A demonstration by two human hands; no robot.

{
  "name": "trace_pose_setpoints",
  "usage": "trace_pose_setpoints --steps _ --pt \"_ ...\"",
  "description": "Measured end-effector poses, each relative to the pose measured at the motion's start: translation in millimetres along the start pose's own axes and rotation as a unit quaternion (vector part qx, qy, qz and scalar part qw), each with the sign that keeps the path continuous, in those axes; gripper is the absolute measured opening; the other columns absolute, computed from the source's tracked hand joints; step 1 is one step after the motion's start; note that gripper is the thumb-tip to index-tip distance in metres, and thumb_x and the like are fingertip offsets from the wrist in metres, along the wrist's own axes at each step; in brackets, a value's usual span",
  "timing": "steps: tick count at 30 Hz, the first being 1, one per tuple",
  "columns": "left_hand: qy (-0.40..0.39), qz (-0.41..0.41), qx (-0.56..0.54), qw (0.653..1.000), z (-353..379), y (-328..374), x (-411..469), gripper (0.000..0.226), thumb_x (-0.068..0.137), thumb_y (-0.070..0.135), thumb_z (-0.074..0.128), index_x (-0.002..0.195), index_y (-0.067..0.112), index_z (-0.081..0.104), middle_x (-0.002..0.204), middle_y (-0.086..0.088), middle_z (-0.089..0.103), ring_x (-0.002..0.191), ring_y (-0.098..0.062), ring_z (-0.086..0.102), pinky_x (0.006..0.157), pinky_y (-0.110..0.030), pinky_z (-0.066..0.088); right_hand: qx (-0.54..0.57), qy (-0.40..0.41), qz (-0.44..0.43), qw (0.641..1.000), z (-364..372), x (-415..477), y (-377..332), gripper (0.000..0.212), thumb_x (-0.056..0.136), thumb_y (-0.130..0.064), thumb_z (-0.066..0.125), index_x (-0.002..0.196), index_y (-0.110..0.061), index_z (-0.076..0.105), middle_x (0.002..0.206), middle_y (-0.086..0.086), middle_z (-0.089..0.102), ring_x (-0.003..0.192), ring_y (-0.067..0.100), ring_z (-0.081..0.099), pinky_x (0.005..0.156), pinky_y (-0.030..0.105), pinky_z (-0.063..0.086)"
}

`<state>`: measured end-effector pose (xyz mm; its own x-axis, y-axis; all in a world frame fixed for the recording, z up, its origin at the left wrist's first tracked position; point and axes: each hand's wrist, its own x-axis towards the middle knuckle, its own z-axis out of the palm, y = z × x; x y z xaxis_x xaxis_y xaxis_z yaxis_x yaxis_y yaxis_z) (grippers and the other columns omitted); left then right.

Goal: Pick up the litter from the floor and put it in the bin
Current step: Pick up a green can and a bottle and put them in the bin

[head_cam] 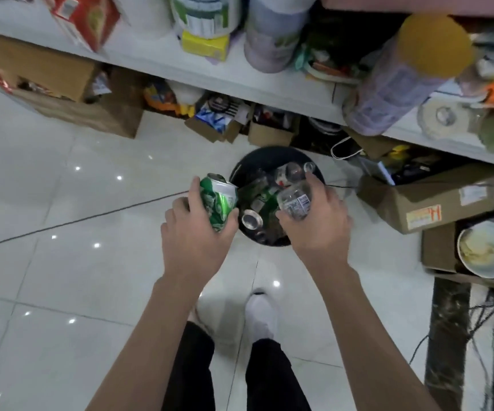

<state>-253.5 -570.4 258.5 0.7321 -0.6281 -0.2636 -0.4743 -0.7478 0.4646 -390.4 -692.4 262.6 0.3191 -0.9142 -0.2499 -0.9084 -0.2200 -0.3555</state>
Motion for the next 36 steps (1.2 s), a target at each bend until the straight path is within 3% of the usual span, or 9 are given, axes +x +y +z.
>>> trace_pose_setpoints --steps 5,15,26,36 --pt "-0.03 0.068 0.04 0.996 74.4 18.5 47.7 0.084 0.081 0.063 0.057 0.146 0.017 0.029 0.123 -0.019 0.053 0.111 -0.038 0.051 0.091 -0.048 0.042 0.036 0.042 0.054 0.997 48.7 25.9 54.6 0.082 0.075 -0.048 0.074 0.146 -0.024 0.04 0.129 0.011 0.057 0.113 0.036 0.053 0.09 0.052 0.047" --pt "-0.087 0.11 0.064 0.988 160.6 14.6 106.1 0.094 0.075 0.065 0.063 0.148 0.019 0.026 0.141 -0.013 0.04 0.127 -0.036 0.04 0.102 -0.046 0.035 0.082 0.039 0.101 0.991 112.2 72.8 91.0 0.086 0.082 -0.059 0.064 0.153 -0.025 0.027 0.137 0.009 0.05 0.122 0.034 0.05 0.096 0.051 0.045" --pt "-0.059 0.126 0.071 0.988 105.5 19.2 107.1 0.067 0.085 0.055 0.057 0.137 0.015 0.044 0.136 -0.012 0.046 0.121 -0.033 0.044 0.098 -0.044 0.037 0.066 0.025 0.084 0.994 77.0 68.6 61.1 0.073 0.086 -0.053 0.063 0.148 -0.025 0.037 0.136 0.009 0.051 0.121 0.033 0.049 0.099 0.05 0.041" --pt "0.007 0.104 0.0 0.995 18.8 -3.4 76.0 0.05 0.088 0.044 0.053 0.127 0.013 0.056 0.126 -0.01 0.055 0.11 -0.03 0.053 0.09 -0.045 0.046 0.067 0.008 -0.033 0.997 28.9 49.4 -6.6 0.064 0.086 -0.047 0.064 0.143 -0.027 0.044 0.14 0.01 0.049 0.127 0.032 0.047 0.102 0.055 0.042"
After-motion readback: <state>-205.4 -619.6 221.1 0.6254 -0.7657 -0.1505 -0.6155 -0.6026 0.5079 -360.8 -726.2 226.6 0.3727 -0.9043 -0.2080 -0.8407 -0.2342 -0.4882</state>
